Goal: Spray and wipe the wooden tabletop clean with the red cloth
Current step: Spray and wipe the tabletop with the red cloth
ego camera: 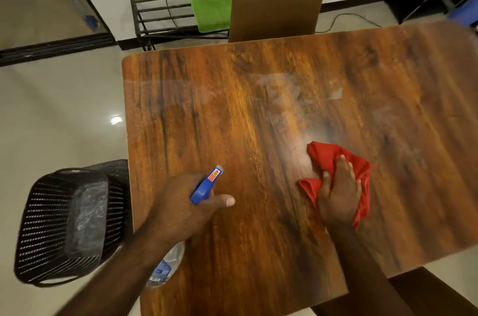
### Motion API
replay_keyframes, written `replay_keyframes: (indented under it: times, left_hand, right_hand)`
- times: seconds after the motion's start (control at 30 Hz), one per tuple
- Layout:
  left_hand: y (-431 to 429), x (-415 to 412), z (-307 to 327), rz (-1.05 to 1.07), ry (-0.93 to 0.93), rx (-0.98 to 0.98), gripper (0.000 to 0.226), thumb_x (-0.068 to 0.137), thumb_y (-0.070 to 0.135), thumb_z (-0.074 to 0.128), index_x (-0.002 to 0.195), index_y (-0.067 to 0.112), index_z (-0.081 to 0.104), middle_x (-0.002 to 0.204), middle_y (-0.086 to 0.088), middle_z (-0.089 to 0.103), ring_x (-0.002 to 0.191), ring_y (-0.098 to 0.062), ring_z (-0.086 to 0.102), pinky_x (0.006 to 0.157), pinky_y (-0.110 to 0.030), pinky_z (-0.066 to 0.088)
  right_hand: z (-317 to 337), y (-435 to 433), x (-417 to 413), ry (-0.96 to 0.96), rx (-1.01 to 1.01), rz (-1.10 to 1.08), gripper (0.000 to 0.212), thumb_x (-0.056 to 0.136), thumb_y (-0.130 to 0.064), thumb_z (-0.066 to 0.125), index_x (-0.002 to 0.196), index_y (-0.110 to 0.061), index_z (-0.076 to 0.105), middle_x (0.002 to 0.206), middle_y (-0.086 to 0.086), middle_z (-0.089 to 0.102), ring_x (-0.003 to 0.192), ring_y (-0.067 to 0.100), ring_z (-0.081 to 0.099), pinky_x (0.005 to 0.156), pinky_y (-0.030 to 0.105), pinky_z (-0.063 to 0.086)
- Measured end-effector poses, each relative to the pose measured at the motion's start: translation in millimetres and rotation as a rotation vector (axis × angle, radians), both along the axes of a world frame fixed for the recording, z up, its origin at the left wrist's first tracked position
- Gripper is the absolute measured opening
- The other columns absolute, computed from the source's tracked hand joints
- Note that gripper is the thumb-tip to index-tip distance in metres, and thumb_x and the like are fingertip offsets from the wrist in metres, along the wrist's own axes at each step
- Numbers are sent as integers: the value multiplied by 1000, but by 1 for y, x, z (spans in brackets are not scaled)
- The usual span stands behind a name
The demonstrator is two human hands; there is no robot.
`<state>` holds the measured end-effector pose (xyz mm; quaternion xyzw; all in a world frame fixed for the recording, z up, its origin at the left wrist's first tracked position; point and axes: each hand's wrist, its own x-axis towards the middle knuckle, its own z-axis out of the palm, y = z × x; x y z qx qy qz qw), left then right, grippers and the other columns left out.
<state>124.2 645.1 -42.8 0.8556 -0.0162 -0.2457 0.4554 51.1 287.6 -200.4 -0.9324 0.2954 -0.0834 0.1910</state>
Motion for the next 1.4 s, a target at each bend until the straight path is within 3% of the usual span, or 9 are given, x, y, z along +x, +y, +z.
replay_keyframes:
  times: [0.17, 0.37, 0.57, 0.73, 0.9, 1.03, 1.17, 1.27, 1.4]
  left_hand:
    - [-31, 8, 2, -60, -16, 61, 47, 68, 60, 78, 61, 21, 53, 56, -1, 58, 53, -19, 56, 56, -31, 47]
    - [-44, 20, 6, -130, -73, 53, 42, 70, 54, 83, 63, 21, 59, 60, 0, 61, 59, -17, 59, 55, -14, 43]
    - [-52, 32, 14, -122, -79, 55, 43, 67, 60, 79, 66, 21, 62, 61, -1, 62, 58, -17, 60, 56, -22, 45]
    - [-53, 44, 18, -133, -73, 61, 51, 70, 72, 72, 63, 22, 62, 61, -4, 65, 57, -17, 62, 57, -28, 51]
    - [-54, 52, 18, -105, -113, 50, 54, 64, 76, 62, 62, 22, 59, 59, -3, 61, 58, -19, 61, 53, -23, 47]
    - [-52, 56, 20, -99, -125, 71, 56, 63, 78, 62, 64, 22, 60, 60, 0, 62, 59, -17, 61, 52, -22, 47]
    - [-54, 58, 24, -63, -133, 82, 52, 69, 67, 76, 62, 18, 60, 60, -4, 63, 58, -19, 60, 54, -20, 46]
    - [-51, 58, 28, -22, -129, 89, 40, 69, 52, 81, 64, 17, 62, 63, -7, 64, 62, -20, 61, 58, -17, 47]
    - [-32, 52, 30, 22, -76, 64, 36, 73, 47, 79, 64, 17, 60, 63, -1, 64, 57, -12, 61, 54, -11, 47]
  right_hand:
    - [1, -38, 26, -3, 1, -77, 59, 109, -38, 41, 163, -16, 33, 165, 8, 40, 155, 28, 31, 127, 60, 18]
    - [-3, -73, 68, -29, -12, -124, 60, 108, -38, 41, 162, -14, 33, 166, 8, 40, 156, 28, 30, 126, 61, 16]
    - [-5, -104, 159, 19, -5, -91, 65, 106, -43, 36, 163, -14, 30, 169, 6, 34, 158, 27, 24, 126, 63, 13]
    - [-1, -81, 229, 56, -17, 93, 63, 107, -39, 39, 164, -15, 29, 169, 6, 33, 159, 28, 24, 126, 61, 14]
    - [3, -6, 273, 82, -37, 381, 60, 110, -42, 34, 165, -19, 27, 171, 1, 29, 160, 25, 20, 127, 60, 13]
    - [1, 84, 264, 95, -76, 699, 63, 107, -46, 28, 166, -23, 26, 173, -5, 25, 160, 20, 18, 128, 57, 13]
    - [-6, 110, 227, 12, -126, 909, 58, 105, -38, 39, 162, -26, 35, 170, -9, 32, 158, 14, 26, 127, 53, 19]
    - [-10, 64, 217, -27, -133, 841, 59, 104, -33, 44, 162, -24, 37, 167, -8, 38, 156, 13, 31, 125, 55, 24]
    - [-9, -19, 202, -37, -55, 455, 57, 106, -31, 44, 162, -19, 36, 165, 0, 42, 155, 21, 33, 124, 59, 24]
